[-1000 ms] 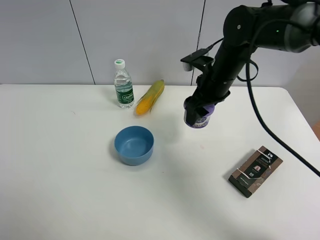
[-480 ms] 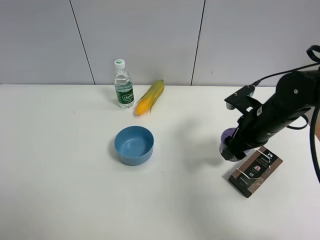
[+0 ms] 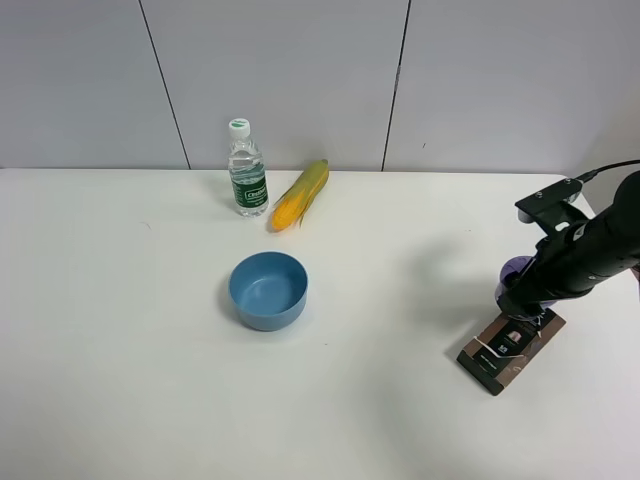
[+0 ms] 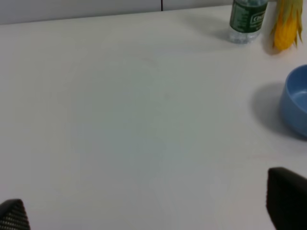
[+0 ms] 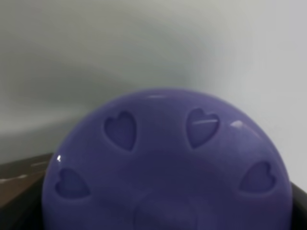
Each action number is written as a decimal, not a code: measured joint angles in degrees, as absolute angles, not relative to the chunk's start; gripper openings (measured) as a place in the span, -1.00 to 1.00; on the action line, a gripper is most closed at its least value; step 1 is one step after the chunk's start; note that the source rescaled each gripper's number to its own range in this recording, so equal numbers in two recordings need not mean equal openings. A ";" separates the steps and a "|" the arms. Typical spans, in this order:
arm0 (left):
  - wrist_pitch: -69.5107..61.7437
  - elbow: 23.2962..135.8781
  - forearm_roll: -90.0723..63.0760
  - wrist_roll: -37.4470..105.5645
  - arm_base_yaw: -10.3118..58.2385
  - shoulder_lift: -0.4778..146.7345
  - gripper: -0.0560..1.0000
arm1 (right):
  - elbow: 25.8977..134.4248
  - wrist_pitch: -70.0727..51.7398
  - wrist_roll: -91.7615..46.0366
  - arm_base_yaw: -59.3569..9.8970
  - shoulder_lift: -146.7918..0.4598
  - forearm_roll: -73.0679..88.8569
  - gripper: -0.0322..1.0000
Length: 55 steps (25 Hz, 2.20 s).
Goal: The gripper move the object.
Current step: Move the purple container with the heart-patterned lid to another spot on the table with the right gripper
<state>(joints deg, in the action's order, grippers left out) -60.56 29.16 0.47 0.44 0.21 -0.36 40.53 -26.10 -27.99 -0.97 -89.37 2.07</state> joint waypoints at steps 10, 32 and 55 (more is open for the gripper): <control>-60.56 29.16 0.47 0.44 0.21 -0.36 1.00 | 48.79 -27.71 -28.82 -0.53 -96.56 7.80 -0.84; -60.56 29.16 0.47 0.44 0.21 -0.36 1.00 | 51.93 -23.58 -31.34 -0.53 -103.97 8.40 -0.84; -60.56 29.16 0.47 0.44 0.21 -0.36 1.00 | 51.98 -20.03 -32.40 -0.53 -105.17 12.29 0.91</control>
<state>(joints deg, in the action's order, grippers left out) -60.56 29.16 0.47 0.44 0.21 -0.36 51.98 -20.03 -32.40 -0.53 -105.17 12.29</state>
